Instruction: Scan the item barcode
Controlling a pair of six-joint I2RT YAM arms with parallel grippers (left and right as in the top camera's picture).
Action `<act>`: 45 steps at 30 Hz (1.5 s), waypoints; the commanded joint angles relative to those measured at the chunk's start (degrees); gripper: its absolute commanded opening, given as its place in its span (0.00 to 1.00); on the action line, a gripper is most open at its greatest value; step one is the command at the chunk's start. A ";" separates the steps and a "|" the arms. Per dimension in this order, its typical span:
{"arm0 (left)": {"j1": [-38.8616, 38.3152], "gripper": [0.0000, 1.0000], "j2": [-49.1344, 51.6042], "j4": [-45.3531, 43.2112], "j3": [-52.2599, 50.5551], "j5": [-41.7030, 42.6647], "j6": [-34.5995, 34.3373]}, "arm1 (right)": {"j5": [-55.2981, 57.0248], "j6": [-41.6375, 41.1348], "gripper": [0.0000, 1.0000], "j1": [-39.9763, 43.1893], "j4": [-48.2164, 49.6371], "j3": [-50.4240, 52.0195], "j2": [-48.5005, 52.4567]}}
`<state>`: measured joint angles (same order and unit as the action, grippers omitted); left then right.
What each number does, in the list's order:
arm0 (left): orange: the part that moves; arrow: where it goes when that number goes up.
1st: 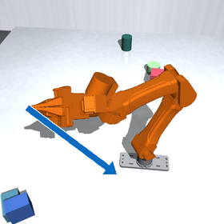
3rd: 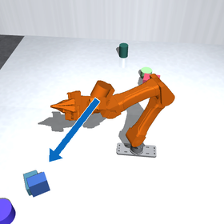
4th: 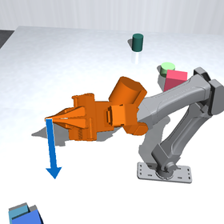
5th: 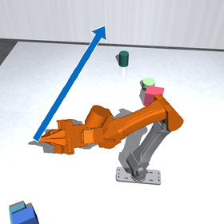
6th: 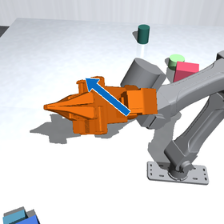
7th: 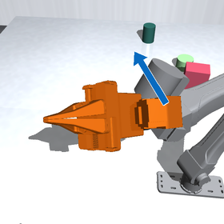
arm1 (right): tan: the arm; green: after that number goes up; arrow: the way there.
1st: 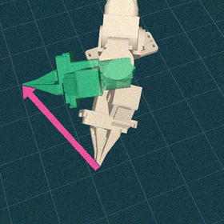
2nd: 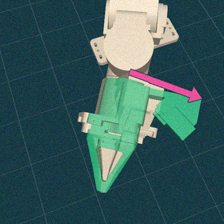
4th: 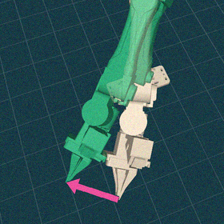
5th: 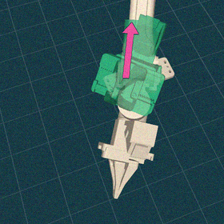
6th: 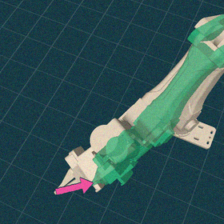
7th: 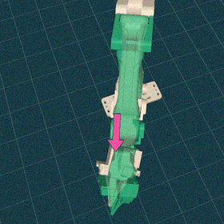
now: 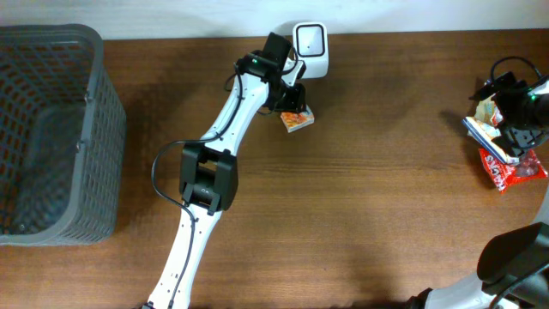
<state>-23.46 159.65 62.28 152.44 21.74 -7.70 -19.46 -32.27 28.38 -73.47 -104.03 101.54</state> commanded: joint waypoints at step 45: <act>-19.67 0.00 -11.50 5.66 -19.23 -83.23 -17.38 | -0.26 0.52 0.98 -0.24 -0.04 -0.13 0.09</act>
<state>-43.18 149.03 67.90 133.78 -46.44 -23.90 -19.46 -32.29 28.38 -73.45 -104.03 101.54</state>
